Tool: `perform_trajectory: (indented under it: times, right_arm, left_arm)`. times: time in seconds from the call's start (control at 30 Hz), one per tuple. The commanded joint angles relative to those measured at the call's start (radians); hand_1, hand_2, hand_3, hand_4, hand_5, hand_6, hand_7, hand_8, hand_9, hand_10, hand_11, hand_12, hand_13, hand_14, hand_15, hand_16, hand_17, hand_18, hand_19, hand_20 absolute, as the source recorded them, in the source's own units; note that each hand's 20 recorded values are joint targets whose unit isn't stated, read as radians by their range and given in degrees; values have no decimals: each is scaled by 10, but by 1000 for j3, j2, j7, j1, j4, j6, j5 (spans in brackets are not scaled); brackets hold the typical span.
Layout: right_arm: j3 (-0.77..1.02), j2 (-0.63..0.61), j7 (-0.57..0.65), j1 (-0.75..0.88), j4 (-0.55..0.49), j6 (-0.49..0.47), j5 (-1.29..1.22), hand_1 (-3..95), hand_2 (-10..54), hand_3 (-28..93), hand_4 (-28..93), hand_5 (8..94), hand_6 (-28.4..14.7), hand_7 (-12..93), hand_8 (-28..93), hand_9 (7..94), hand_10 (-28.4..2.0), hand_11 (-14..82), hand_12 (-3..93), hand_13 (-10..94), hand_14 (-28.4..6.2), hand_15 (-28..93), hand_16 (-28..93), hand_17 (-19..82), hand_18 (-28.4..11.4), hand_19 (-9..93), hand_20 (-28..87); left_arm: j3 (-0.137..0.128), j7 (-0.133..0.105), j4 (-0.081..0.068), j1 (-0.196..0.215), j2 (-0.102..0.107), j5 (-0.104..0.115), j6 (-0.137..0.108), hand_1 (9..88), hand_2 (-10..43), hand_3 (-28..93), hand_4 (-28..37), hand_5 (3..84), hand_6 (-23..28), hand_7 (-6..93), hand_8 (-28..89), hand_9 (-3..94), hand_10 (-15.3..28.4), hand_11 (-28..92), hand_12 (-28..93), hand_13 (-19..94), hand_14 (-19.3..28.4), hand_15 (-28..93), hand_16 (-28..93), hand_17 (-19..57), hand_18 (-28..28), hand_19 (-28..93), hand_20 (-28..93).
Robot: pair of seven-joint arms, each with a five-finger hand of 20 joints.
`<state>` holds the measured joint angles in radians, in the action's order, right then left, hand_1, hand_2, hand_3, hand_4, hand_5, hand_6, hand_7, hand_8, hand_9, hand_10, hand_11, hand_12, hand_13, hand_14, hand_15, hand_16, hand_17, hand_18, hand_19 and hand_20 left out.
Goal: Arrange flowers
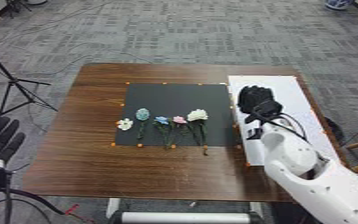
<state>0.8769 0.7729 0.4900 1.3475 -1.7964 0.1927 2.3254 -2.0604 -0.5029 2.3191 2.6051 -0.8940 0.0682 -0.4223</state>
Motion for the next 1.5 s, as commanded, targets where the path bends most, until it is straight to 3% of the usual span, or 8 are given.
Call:
perform_trajectory:
  times: [0.03, 0.33, 0.47, 0.67, 0.83, 1.13, 1.37, 1.5]
  right_arm:
    - [-52, 11, -42, 46, -51, -18, 13, 636, -95, 677, -283, 745, 10, 296, 21, 856, -68, 136, 458, 699, -87, 723, 379, 331, -235, 801, 423]
    - [-85, 63, -30, 37, -39, -2, 14, 628, -95, 676, -283, 736, 6, 295, 20, 848, -72, 136, 457, 697, -87, 719, 386, 331, -237, 802, 421]
    - [-83, 60, -43, 41, -55, -42, 18, 625, -95, 674, -283, 729, 4, 296, 19, 842, -74, 139, 459, 693, -89, 719, 389, 330, -238, 802, 420]
    - [-51, 62, -17, 71, -88, -117, -18, 570, -95, 672, -283, 679, -16, 253, -9, 776, -91, 112, 408, 665, -104, 736, 363, 310, -244, 800, 410]
    - [9, 88, -39, 122, -102, -150, 33, 507, -95, 750, -283, 648, -17, 230, -121, 687, -124, 224, 307, 643, -112, 757, 352, 296, -248, 802, 409]
    - [9, 64, -30, 124, -143, -112, 30, 450, -95, 781, -283, 597, -35, 212, -129, 615, -155, 284, 228, 622, -123, 765, 345, 283, -254, 800, 406]
    - [60, 71, -22, 150, -180, -123, 22, 402, -95, 776, -283, 574, -43, 187, -122, 594, -159, 280, 227, 606, -132, 768, 341, 272, -260, 795, 408]
    - [140, 101, -9, 174, -170, -6, -24, 368, -95, 733, -283, 566, -50, 170, -115, 595, -168, 269, 222, 603, -138, 767, 333, 275, -266, 799, 414]
  left_arm:
    - [-22, 9, -10, -28, 14, -18, 3, 228, 210, 670, -283, 395, 88, 141, -79, 348, 143, 214, 133, 246, 135, 308, -32, -33, 105, 194, 127]
    - [32, 23, -25, -65, 25, -32, -7, 227, 209, 672, -283, 395, 88, 143, -79, 348, 144, 214, 133, 246, 135, 306, -31, -33, 105, 194, 127]
    - [33, 26, -29, -71, 24, -36, -12, 228, 208, 671, -283, 396, 88, 143, -80, 347, 143, 213, 133, 246, 135, 307, -30, -33, 105, 193, 127]
    - [24, 27, -25, -54, 18, -16, 3, 233, 206, 671, -283, 396, 82, 150, -82, 348, 144, 216, 134, 246, 134, 307, -31, -33, 105, 193, 127]
    - [13, 33, -23, -49, 7, -24, 5, 234, 205, 670, -283, 387, 78, 146, -81, 343, 142, 216, 134, 244, 135, 305, -31, -33, 105, 192, 126]
    - [11, 28, -17, -39, -1, -22, 3, 234, 202, 668, -283, 385, 79, 143, -80, 340, 142, 214, 135, 243, 134, 301, -29, -34, 106, 192, 126]
    - [7, 19, -19, -30, -10, -24, 25, 228, 196, 668, -283, 384, 80, 141, -79, 338, 142, 211, 135, 241, 134, 299, -28, -35, 106, 193, 126]
    - [0, 28, -22, -37, -10, -44, 32, 220, 191, 668, -283, 380, 83, 132, -78, 333, 141, 202, 134, 238, 135, 290, -27, -35, 106, 185, 126]
